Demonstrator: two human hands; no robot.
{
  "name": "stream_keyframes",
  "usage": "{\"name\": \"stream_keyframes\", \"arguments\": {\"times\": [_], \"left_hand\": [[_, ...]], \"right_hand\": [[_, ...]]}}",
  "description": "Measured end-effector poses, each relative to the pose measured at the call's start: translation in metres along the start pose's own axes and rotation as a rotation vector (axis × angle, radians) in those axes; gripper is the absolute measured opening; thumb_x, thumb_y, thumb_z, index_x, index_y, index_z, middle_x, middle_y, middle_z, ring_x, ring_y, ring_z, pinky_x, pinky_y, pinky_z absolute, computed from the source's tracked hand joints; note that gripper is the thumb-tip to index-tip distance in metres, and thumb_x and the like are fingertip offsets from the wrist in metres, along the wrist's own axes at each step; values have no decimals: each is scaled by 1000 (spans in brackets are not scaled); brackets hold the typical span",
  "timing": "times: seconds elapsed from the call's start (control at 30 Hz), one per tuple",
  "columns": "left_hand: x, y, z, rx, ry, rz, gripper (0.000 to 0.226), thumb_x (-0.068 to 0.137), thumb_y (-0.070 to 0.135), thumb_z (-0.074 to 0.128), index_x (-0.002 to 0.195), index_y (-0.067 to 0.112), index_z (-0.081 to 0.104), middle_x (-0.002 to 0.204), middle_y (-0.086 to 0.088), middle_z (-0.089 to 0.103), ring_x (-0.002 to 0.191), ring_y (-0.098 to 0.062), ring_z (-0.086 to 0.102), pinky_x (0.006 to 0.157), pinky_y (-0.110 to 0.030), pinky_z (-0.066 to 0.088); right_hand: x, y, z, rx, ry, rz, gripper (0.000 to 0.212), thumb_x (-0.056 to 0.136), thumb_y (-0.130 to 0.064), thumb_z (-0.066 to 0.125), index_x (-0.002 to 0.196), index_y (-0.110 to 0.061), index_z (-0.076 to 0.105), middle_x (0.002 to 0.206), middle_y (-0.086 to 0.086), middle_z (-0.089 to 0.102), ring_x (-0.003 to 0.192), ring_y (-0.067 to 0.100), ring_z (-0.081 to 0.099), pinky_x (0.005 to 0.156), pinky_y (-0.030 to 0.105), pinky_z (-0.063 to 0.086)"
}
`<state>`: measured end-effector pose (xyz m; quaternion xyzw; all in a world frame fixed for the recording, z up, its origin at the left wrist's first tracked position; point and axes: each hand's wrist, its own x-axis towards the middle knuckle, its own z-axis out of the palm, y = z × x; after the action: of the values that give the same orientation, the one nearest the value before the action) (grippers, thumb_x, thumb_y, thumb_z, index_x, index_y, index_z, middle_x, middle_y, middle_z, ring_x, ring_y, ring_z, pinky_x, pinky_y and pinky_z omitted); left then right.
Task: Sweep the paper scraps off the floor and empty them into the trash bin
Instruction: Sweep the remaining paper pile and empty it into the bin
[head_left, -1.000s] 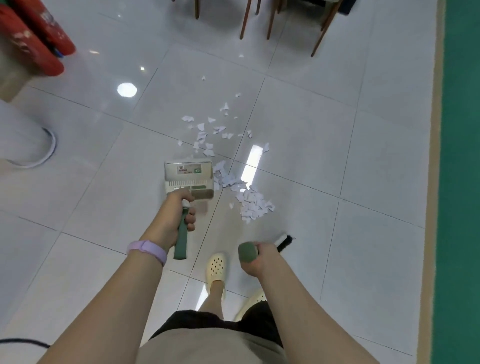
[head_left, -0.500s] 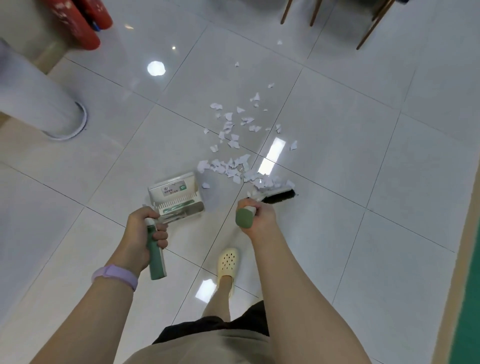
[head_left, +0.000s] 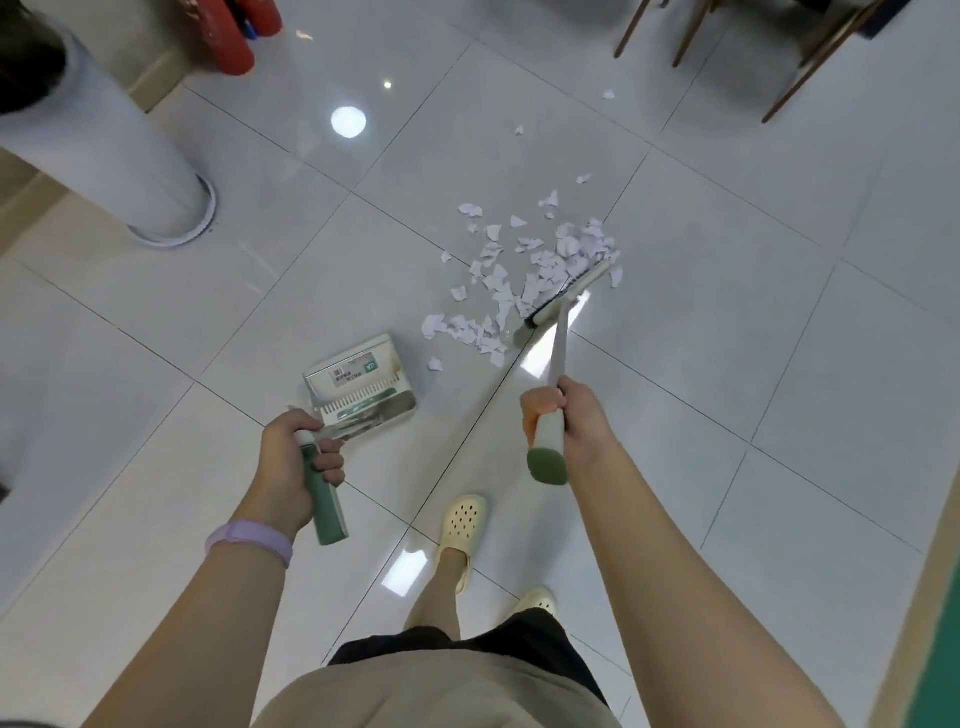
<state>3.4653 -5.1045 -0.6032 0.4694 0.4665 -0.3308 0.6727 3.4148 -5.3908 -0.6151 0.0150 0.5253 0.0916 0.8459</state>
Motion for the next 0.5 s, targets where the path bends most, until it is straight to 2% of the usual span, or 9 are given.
{"name": "stream_keyframes", "arguments": {"times": [0.07,0.23,0.33,0.5], "left_hand": [[0,4,-5,-19,-3,5,29,83,20,43,109,8,43,49,6,36,34,-6,28,36,-12,25],[-9,9,-26,-111,-17,33,32,80,21,44,110,9,46,51,7,35,36,-6,27,36,-15,24],[-18,10,-39,-157,-23,44,30,80,22,43,106,8,47,52,7,34,36,-6,27,36,-15,23],[-29,11,-52,-235,-13,81,30,77,23,44,104,8,45,53,7,35,35,-6,28,37,-14,25]], "right_hand": [[-17,22,-5,-139,20,39,30,103,-26,40,74,-17,37,51,-7,28,33,6,33,30,18,33],[-38,47,-12,-424,50,186,48,103,-44,43,68,-12,46,49,-4,33,31,7,35,29,18,34],[-33,45,-9,-501,54,277,45,102,-47,43,76,-10,47,49,-4,39,30,8,39,29,18,36],[-7,42,8,-661,65,365,30,103,-35,46,90,-8,48,55,-3,43,33,7,42,31,17,38]]}}
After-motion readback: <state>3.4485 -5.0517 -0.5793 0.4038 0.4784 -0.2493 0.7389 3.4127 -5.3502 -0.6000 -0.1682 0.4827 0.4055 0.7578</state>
